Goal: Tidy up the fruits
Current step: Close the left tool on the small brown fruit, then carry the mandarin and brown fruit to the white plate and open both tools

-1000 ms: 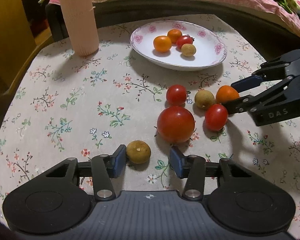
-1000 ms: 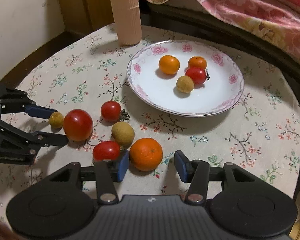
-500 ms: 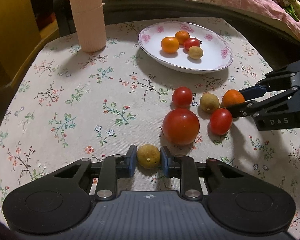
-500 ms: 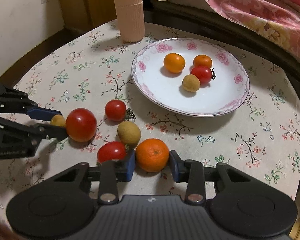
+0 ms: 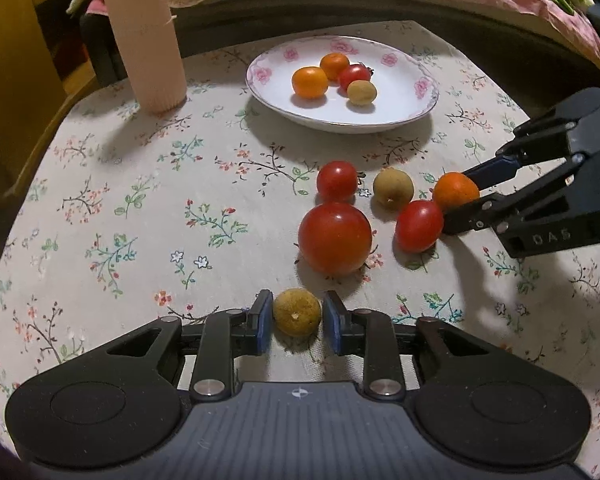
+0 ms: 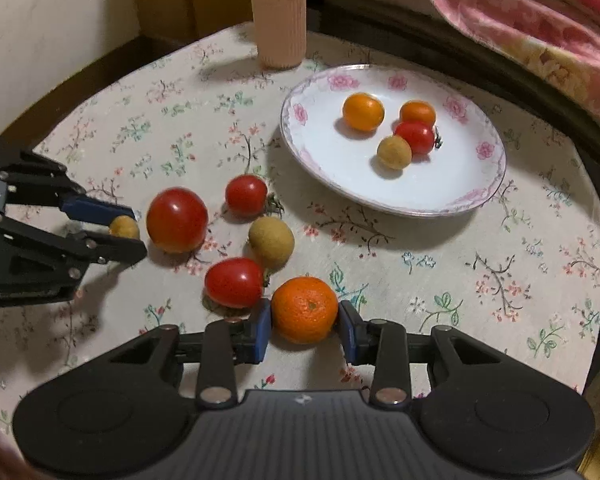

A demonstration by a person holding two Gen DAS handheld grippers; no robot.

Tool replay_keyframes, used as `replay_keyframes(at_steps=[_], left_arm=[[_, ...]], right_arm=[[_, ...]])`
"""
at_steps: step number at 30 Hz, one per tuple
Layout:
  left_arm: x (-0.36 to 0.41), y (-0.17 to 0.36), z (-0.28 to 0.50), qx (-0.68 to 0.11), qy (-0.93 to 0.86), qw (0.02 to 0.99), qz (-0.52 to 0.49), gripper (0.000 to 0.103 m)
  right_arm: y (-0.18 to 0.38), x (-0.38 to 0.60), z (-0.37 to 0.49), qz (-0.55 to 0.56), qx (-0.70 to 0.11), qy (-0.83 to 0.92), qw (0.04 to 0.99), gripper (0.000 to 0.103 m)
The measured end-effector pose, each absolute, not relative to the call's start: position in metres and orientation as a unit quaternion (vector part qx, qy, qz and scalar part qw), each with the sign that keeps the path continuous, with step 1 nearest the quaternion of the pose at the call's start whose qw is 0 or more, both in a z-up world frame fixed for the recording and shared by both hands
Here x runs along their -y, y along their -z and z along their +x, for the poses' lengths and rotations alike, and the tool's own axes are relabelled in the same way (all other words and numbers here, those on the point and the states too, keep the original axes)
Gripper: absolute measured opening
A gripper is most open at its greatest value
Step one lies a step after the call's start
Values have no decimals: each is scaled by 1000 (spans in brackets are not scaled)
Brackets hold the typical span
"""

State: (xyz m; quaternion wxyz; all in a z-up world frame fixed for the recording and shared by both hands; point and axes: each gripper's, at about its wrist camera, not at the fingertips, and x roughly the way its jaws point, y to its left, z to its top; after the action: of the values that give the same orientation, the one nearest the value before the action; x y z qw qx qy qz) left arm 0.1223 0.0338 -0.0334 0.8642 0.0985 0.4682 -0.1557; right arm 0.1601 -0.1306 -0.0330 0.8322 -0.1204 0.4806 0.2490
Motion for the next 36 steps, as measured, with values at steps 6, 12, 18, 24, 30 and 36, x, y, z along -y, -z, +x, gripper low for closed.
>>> replay_keyframes(at_steps=[6,12,18,24,30,36], left_arm=[[-37,34,122,-465,151,866,103,47],[-36,33,121,-470,155,864,97,35],[-36,28,124,-476,153,862,78,32],[-29,9,130,-454,160,874,67,32],[-12,-5,147,-439,165,881,58,32],[7,-3,171,-433,166,884,55,32]], right_arm=[[33,132,162,-111,-484,-247,832,43],[29,134,161,-104,-482,-242,836,42],[20,138,161,-89,-476,-241,841,41],[11,141,162,-83,-464,-236,850,41],[3,147,167,-68,-453,-225,860,41],[2,152,183,-55,-449,-203,868,41]])
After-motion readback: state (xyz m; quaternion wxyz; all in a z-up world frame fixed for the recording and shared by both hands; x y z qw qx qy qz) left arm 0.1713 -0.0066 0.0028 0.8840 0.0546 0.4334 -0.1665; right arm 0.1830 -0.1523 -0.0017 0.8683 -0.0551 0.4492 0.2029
